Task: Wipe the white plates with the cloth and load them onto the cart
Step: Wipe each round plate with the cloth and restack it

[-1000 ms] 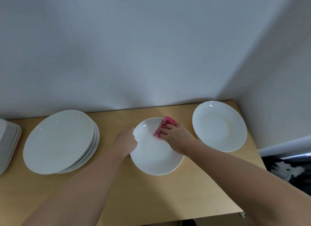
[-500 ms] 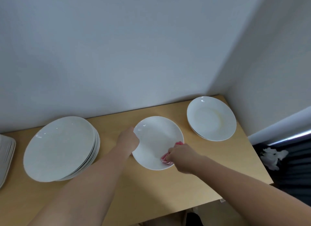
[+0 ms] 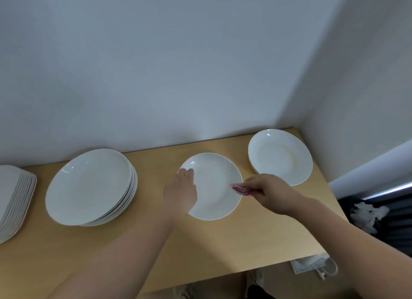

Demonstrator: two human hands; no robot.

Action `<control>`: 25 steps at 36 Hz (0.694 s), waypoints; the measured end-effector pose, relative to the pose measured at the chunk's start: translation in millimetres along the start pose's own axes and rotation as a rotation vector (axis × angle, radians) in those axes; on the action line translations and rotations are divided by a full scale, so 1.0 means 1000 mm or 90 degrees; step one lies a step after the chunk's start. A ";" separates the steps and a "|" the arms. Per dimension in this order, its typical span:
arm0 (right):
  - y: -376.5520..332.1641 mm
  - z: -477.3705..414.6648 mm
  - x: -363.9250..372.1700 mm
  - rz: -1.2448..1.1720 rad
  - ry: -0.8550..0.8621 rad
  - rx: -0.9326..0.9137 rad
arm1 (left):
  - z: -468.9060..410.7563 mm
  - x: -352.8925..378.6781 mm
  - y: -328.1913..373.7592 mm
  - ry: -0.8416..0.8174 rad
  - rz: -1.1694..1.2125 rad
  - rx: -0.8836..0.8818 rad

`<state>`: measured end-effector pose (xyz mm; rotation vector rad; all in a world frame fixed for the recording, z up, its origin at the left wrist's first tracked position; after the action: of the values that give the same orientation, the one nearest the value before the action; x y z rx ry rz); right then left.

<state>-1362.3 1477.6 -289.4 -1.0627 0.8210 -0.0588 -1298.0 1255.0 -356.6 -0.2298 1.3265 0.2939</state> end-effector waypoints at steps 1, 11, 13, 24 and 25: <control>0.001 0.000 -0.005 -0.014 0.014 -0.001 | 0.007 0.003 0.012 0.008 -0.039 0.044; 0.014 0.008 -0.026 -0.029 0.049 -0.005 | 0.047 0.028 0.081 -0.066 -0.061 0.198; 0.016 0.008 -0.029 -0.026 0.051 -0.011 | 0.051 0.033 0.089 -0.110 -0.045 0.188; 0.012 0.002 -0.044 -0.025 0.043 -0.043 | 0.054 0.039 0.109 -0.189 -0.149 0.164; 0.011 0.001 -0.046 -0.022 0.045 -0.048 | 0.056 0.038 0.110 -0.178 -0.154 0.166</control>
<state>-1397.6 1503.1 -271.8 -1.1516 0.8735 -0.0956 -1276.1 1380.2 -380.8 -0.1207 1.0342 -0.0521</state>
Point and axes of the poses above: each hand's wrist, its own z-axis away from the middle knuckle, its own x-axis out of the palm, y = z × x, the point moved 6 cm from there along -z, towards the middle knuckle, and after that the axes turned 13 degrees about -z, right-handed, at the moved point
